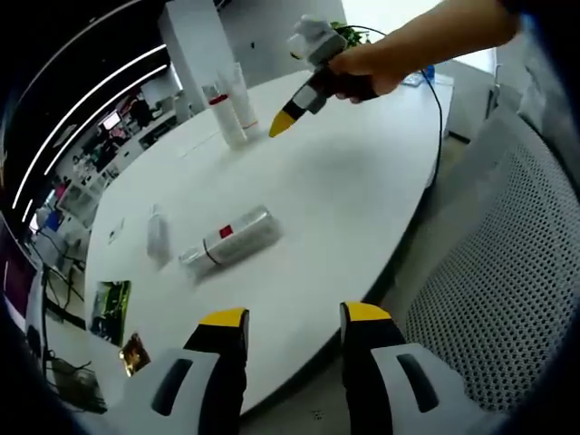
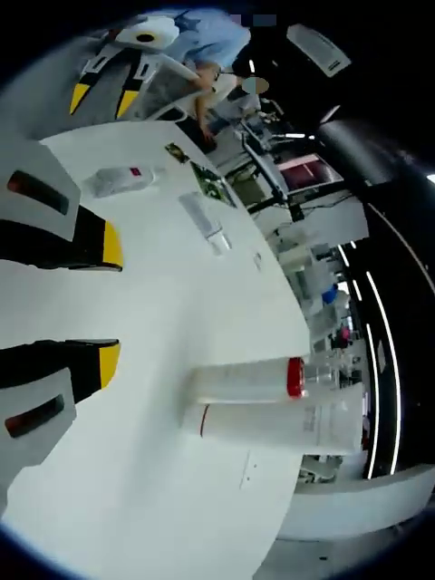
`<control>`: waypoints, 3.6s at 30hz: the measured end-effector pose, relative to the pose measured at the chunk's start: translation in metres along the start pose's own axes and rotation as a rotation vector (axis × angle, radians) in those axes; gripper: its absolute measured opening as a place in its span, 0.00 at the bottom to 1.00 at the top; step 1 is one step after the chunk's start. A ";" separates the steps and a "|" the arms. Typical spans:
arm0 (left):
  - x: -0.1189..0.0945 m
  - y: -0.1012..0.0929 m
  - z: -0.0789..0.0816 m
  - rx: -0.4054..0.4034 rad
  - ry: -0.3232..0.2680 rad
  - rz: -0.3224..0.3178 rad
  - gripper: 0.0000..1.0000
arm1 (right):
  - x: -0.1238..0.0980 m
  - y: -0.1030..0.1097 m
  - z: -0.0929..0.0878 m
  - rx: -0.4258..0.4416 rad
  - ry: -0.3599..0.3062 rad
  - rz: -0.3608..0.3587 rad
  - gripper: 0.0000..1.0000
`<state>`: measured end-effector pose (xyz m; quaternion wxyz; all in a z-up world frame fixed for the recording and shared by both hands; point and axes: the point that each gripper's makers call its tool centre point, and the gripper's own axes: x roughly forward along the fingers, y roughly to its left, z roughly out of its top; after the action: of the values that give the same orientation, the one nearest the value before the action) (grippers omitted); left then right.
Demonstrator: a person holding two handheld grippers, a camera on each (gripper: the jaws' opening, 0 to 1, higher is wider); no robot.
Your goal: Arrange the skincare products in the storage area until every visible bottle or jar stands upright without overlapping.
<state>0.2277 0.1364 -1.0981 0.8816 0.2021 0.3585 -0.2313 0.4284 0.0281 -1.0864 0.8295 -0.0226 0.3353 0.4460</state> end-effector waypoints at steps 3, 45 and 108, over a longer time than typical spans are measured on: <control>-0.004 -0.002 0.007 -0.021 -0.031 -0.016 0.32 | 0.000 0.029 0.004 -0.019 -0.017 0.062 0.22; -0.151 0.035 0.091 -0.920 -0.763 -0.287 0.41 | 0.065 0.144 -0.032 -0.556 0.376 0.173 0.37; -0.109 0.081 0.070 -1.107 -0.720 -0.239 0.10 | -0.025 0.261 0.039 -0.133 -0.078 0.403 0.13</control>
<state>0.2407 0.1938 -0.9571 0.8881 -0.4108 0.1278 -0.1620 0.2423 0.1797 -0.9735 0.7326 0.0075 0.2704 0.6246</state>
